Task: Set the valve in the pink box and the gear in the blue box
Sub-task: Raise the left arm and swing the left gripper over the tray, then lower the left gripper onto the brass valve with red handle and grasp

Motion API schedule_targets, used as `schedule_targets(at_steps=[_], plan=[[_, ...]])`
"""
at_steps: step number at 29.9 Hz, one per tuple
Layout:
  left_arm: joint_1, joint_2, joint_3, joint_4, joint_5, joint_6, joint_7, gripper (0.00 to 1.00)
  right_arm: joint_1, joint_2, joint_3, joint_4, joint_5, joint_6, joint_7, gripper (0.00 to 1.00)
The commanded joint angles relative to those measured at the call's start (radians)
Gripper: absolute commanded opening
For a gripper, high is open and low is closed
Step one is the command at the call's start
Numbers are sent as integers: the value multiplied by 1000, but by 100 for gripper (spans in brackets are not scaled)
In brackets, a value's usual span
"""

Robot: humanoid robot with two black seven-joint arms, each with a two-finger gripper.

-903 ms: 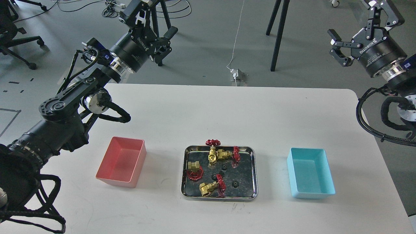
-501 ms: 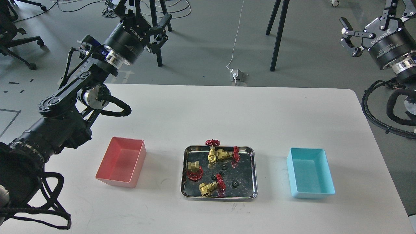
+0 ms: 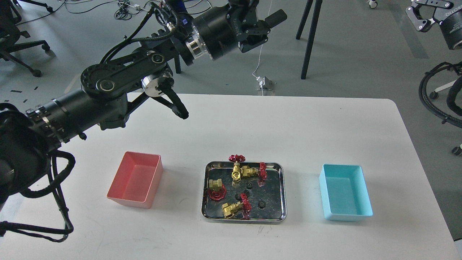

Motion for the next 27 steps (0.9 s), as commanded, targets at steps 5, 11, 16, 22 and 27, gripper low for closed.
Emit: schedule_targets(at_steps=[5, 11, 16, 22, 27], plan=[[-401, 40, 791, -289, 274, 356, 0, 99, -28, -29, 3, 0, 2, -4, -15, 100], [-371, 99, 918, -414, 514, 407, 0, 99, -13, -27, -3, -8, 2, -59, -33, 100], [-176, 62, 933, -293, 529, 520, 0, 99, 98, 31, -5, -11, -1, -140, -135, 100], [-42, 4, 932, -190, 552, 560, 0, 99, 178, 132, -5, -88, -8, -168, -225, 100], [57, -21, 921, -107, 614, 583, 0, 99, 176, 152, -5, -126, -8, -168, -225, 100]])
